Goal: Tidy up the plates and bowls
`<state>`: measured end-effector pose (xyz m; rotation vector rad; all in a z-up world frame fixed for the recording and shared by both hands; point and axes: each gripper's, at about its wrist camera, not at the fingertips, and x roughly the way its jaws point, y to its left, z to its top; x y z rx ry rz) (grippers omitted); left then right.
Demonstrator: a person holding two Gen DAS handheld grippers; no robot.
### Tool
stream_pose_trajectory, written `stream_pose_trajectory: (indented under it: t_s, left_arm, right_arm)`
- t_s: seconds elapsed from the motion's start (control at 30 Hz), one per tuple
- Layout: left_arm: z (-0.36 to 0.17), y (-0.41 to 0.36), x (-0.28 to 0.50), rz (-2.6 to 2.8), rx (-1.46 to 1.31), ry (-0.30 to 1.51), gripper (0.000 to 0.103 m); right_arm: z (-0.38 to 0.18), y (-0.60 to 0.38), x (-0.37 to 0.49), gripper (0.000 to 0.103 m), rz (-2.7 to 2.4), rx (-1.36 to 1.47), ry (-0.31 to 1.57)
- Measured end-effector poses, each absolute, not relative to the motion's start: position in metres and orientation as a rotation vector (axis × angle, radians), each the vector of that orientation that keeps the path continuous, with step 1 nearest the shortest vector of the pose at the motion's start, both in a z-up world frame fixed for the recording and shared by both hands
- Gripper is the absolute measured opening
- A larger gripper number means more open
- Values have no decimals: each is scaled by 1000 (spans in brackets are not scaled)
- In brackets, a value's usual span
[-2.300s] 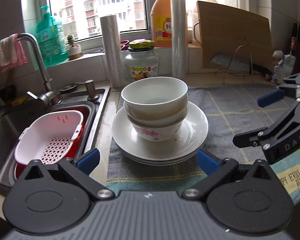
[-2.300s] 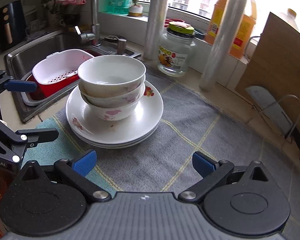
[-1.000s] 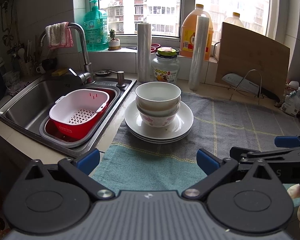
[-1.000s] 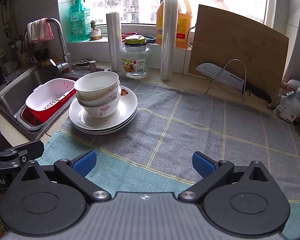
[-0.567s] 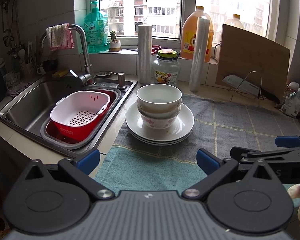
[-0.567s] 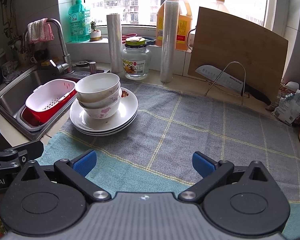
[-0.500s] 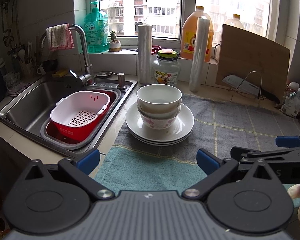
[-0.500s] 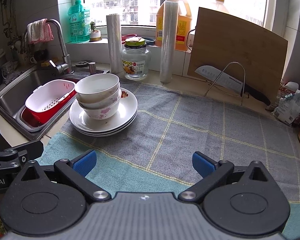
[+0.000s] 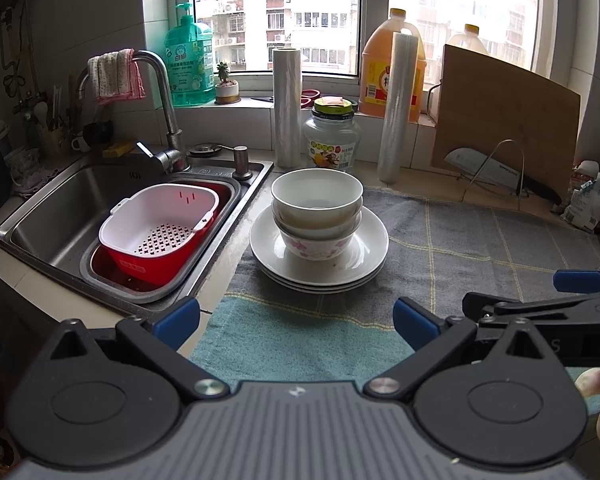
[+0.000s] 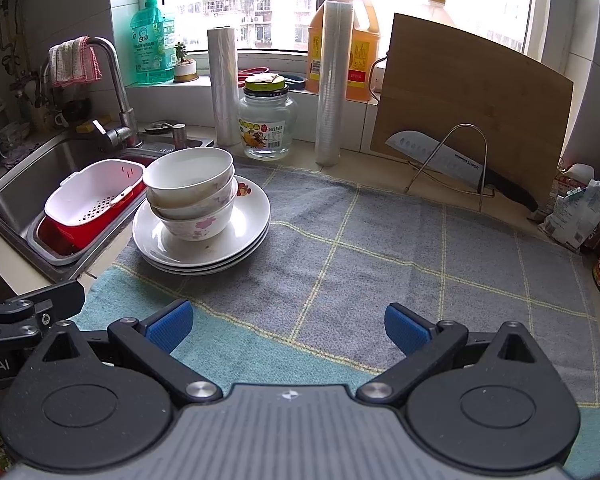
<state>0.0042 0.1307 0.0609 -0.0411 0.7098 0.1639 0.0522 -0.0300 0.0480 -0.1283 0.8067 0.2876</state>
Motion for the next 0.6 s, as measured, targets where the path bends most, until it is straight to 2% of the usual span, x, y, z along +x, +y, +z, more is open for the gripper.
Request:
stream_pose_trajectory:
  t_s: [0.6]
  left_arm:
    - [61,127,10,168,-32,716,102]
  right_arm:
    - [47,-34,58,103,291,-124,816]
